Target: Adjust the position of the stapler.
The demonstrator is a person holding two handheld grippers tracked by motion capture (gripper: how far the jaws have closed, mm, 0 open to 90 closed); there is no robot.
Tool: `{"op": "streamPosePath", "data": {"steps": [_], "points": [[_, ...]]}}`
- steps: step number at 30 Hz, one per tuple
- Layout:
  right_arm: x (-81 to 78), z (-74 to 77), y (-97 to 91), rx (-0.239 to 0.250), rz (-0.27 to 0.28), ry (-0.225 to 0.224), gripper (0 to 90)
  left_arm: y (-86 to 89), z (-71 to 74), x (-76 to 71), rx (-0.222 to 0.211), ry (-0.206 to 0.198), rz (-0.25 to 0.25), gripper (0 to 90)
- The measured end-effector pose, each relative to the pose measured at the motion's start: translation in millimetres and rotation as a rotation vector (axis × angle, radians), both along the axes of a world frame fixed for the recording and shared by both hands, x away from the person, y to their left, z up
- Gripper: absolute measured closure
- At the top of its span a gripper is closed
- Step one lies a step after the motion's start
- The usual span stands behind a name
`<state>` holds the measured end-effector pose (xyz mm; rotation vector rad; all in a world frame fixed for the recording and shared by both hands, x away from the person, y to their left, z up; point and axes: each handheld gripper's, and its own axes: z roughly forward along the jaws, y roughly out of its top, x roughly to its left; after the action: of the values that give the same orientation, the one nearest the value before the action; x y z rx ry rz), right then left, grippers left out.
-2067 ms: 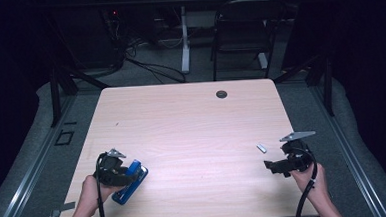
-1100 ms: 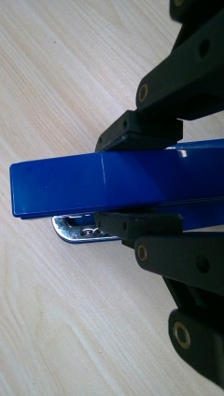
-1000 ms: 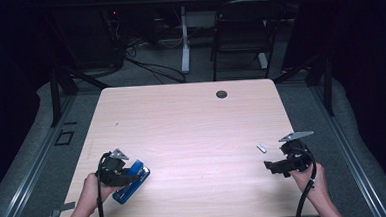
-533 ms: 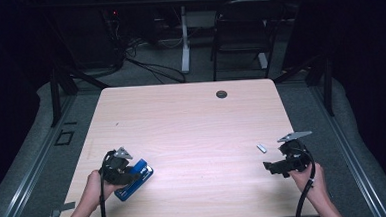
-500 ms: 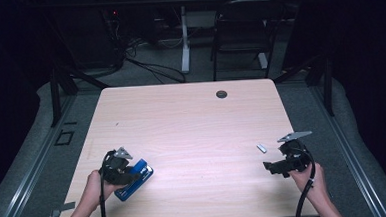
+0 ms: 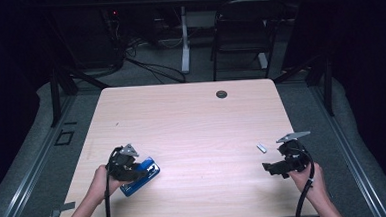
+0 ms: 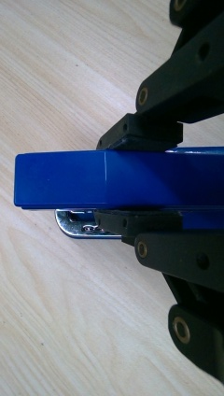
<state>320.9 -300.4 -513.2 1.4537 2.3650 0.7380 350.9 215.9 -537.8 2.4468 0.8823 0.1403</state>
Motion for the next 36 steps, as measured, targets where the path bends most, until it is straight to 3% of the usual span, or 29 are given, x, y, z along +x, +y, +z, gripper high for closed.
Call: {"op": "streamPosePath", "data": {"steps": [11,36], "points": [[0.5,-0.8,-0.8,-0.001,0.000,0.008,4.5,-10.0,-2.1,6.0,-0.021,-0.009,-0.061,65.5],[1.4,-2.6,-0.1,-0.005,0.005,0.020,4.4,-36.0,-3.5,12.4,-0.035,-0.026,-0.129,65.7]]}}
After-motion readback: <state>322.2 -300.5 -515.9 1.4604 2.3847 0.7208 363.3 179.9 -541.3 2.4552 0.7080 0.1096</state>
